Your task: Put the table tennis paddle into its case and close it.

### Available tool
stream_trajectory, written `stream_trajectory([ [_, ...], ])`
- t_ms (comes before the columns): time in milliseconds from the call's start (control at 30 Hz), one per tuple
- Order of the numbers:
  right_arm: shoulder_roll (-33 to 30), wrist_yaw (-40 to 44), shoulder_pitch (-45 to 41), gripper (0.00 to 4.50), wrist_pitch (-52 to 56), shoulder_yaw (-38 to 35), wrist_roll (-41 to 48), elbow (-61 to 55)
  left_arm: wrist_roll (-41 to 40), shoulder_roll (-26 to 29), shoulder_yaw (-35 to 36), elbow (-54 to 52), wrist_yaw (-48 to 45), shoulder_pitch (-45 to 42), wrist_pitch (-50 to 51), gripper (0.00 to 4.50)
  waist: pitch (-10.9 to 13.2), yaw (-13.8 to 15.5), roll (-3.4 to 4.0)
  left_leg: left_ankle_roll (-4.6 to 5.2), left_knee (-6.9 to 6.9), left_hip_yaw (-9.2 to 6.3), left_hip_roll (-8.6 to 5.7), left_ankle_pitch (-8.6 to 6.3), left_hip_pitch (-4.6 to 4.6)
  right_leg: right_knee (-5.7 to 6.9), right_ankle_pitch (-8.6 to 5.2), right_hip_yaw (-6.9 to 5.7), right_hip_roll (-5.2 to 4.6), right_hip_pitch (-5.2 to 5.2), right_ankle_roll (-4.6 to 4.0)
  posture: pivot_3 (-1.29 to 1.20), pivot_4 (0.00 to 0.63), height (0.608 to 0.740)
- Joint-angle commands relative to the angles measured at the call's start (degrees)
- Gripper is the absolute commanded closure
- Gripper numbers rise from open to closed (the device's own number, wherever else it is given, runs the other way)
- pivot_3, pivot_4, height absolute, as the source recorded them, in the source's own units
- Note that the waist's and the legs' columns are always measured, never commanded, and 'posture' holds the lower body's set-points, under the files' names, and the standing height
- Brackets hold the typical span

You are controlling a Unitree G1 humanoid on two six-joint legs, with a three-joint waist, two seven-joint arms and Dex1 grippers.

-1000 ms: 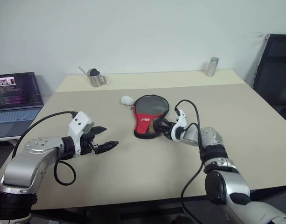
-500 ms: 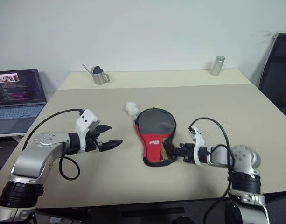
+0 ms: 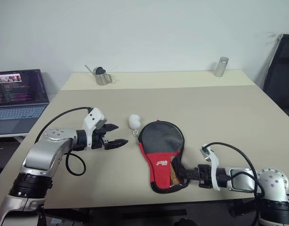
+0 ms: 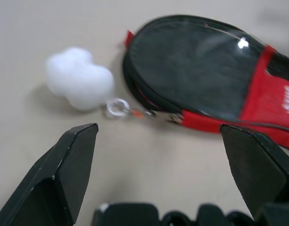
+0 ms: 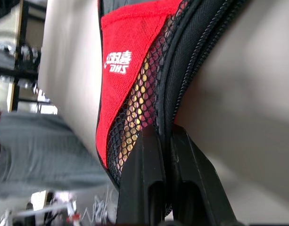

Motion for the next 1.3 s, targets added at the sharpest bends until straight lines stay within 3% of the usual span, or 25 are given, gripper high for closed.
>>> stream_trajectory([
  [33, -2.0, -2.2, 1.4, 4.49, 0.3, 1.5, 8.4, -2.4, 0.9, -0.1, 0.1, 0.6, -0.7, -1.4, -1.4, 0.0, 0.0, 0.0, 0.0, 0.0, 0.0, 0.01, 0.01, 0.0, 0.0, 0.0, 0.0, 0.0, 0.0, 0.01, 0.0, 0.0, 0.15, 0.74],
  [367, -8.3, -11.9, 1.8, 4.49, -12.9, 9.6, 22.1, -1.7, 2.2, -0.9, -0.2, 1.5, -1.3, -2.5, -1.9, 0.0, 0.0, 0.0, -0.03, 0.02, 0.05, 0.01, 0.02, 0.0, 0.02, 0.03, 0.0, -0.02, 0.0, 0.05, 0.01, 0.0, 0.15, 0.74],
  [500, -11.1, -12.7, 1.4, 3.4, -16.0, 12.0, 24.5, -1.4, 2.4, -1.1, 0.1, 1.4, -1.3, -2.5, -1.9, 0.0, 0.0, 0.0, -0.03, 0.02, 0.08, 0.01, 0.02, 0.0, 0.02, 0.04, 0.01, -0.02, 0.0, 0.08, 0.02, 0.0, 0.15, 0.74],
  [633, -16.5, -6.8, 0.2, 2.05, -15.7, 11.9, 24.4, -2.3, 2.9, -1.1, 0.6, 2.2, -1.0, -2.8, -2.5, 0.0, 0.0, 0.1, -0.04, 0.03, 0.11, 0.01, 0.02, 0.0, 0.02, 0.04, 0.01, -0.05, 0.0, 0.12, 0.02, 0.0, 0.15, 0.74],
  [733, -22.9, 4.6, -0.8, 0.93, -13.6, 10.2, 18.6, -5.6, 3.4, -1.3, 1.2, 3.5, -0.3, -3.4, -3.3, 0.0, 0.0, 0.1, -0.05, 0.06, 0.16, 0.01, 0.02, -0.01, 0.02, 0.03, 0.01, -0.08, 0.01, 0.14, 0.03, 0.0, 0.15, 0.74],
  [800, -28.6, 15.6, -0.9, 0.22, -15.4, 11.1, 9.9, -9.1, 3.7, -1.8, 1.7, 5.0, 0.8, -4.3, -3.9, 0.0, 0.0, 0.2, -0.06, 0.09, 0.17, -0.03, 0.02, -0.04, 0.02, 0.02, 0.0, -0.15, 0.02, 0.18, 0.04, 0.0, 0.15, 0.74],
  [900, -34.8, 31.9, -2.9, 0.04, -24.9, 12.4, -4.2, -10.3, 4.1, -3.8, 3.0, 7.9, 4.2, -6.9, -4.5, 0.0, 0.0, 0.3, -0.12, 0.14, 0.27, -0.07, 0.02, -0.06, 0.01, 0.0, -0.01, -0.27, 0.05, 0.24, 0.07, 0.0, 0.15, 0.74],
  [967, -33.0, 35.4, -9.0, 0.04, -31.2, 13.7, -11.0, -7.4, 4.5, -5.4, 3.9, 10.2, 7.1, -9.2, -4.6, 0.0, 0.1, 0.0, -0.22, 0.19, 0.49, -0.04, 0.04, -0.1, 0.02, 0.03, 0.04, -0.42, 0.09, 0.32, 0.18, 0.0, 0.15, 0.74],
  [1100, -17.2, 27.4, -23.3, 0.04, -37.0, 16.0, -19.3, 1.0, 6.4, -8.4, 3.0, 14.1, 10.5, -13.2, -4.8, 0.0, 0.2, -0.3, -0.45, 0.19, 0.7, 0.05, 0.09, -0.1, 0.38, 0.04, 0.2, -0.21, 0.16, 0.69, 0.29, 0.0, 0.15, 0.74],
  [1200, -9.6, 25.5, -26.7, 0.04, -49.2, 29.1, -39.4, 3.5, 8.2, -11.6, 0.9, 17.3, 12.3, -16.8, -4.8, 0.0, 0.2, 0.2, -0.46, 0.12, 0.74, -0.11, 0.1, -0.07, 0.39, 0.06, 0.27, -0.18, 0.15, 0.76, 0.24, 0.0, 0.15, 0.74],
  [1300, -3.4, 24.2, -26.3, 0.04, -55.0, 36.4, -50.4, 9.1, 10.6, -14.0, -1.0, 20.9, 14.4, -19.7, -3.8, 0.0, 0.2, 0.7, -0.51, -0.07, 0.75, -0.14, 0.03, 0.03, 0.25, 0.0, 0.26, -0.2, 0.1, 0.65, 0.24, 0.0, 0.15, 0.74],
])
